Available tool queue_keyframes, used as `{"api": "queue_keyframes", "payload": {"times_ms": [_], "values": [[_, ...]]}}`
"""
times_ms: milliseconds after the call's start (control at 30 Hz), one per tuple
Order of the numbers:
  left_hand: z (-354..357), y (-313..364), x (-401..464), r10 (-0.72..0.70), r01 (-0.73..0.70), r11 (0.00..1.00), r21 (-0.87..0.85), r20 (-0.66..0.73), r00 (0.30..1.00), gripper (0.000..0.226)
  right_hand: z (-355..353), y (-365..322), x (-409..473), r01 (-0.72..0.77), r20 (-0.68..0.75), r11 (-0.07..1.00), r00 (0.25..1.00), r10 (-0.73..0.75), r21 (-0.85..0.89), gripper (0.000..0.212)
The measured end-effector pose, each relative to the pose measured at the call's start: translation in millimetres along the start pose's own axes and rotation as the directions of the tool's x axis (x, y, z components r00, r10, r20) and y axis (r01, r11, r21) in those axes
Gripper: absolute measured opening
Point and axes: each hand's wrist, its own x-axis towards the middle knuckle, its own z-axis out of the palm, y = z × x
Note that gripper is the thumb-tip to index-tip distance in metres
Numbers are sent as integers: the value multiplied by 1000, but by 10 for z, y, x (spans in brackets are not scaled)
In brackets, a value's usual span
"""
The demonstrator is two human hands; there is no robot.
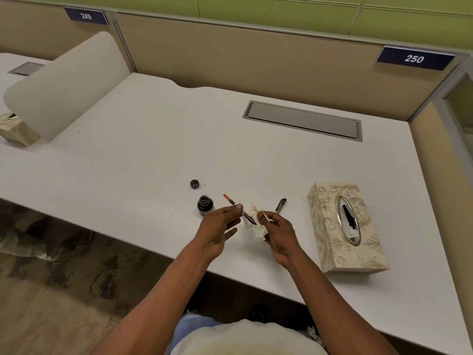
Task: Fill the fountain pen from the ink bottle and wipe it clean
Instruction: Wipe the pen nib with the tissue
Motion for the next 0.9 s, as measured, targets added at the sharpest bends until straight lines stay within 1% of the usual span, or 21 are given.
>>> {"api": "queue_keyframes", "payload": {"times_ms": [100, 200, 333, 400, 467, 533, 633, 667, 700, 800, 900], "values": [[-32, -34, 15, 4, -4, 1000, -1, -33, 999, 16, 7, 39, -22, -21, 51, 1000, 998, 20, 15, 12], [-51, -38, 1, 7, -8, 1000, -12, -62, 998, 19, 16, 74, -40, -74, 144, 996, 987, 67, 43, 17], [-78, -40, -6, -30, 22, 996, -87, -84, 996, 16, 27, 116, -44, -160, 206, 975, 970, 127, 155, 20], [-91, -52, 5, -44, 34, 993, -111, -91, 995, 18, 34, 156, -63, -179, 227, 974, 963, 144, 142, 25], [-88, -64, 2, -60, 49, 990, -136, -84, 995, 19, 49, 217, -76, -162, 244, 983, 960, 138, 81, 24], [-71, -88, -19, -70, 56, 986, -159, -86, 994, 21, 75, 280, -81, -138, 243, 989, 963, 120, 61, 27], [-63, -128, -22, -58, 42, 983, -180, -86, 995, 39, 119, 332, -95, -108, 174, 992, 980, 95, 66, 35], [-62, -138, -22, -51, 35, 984, -176, -86, 995, 41, 123, 346, -95, -92, 155, 994, 985, 82, 65, 36], [-57, -145, -23, -46, 30, 986, -165, -96, 994, 39, 128, 354, -101, -76, 141, 995, 988, 68, 57, 37], [-32, -173, -22, -2, -15, 994, -104, -157, 988, 19, 125, 375, -111, -18, 115, 1000, 993, 18, 3, 40], [-31, -214, 9, 27, -42, 996, -73, -195, 981, 16, 110, 377, -130, 26, 99, 999, 995, -21, -43, 38]]}}
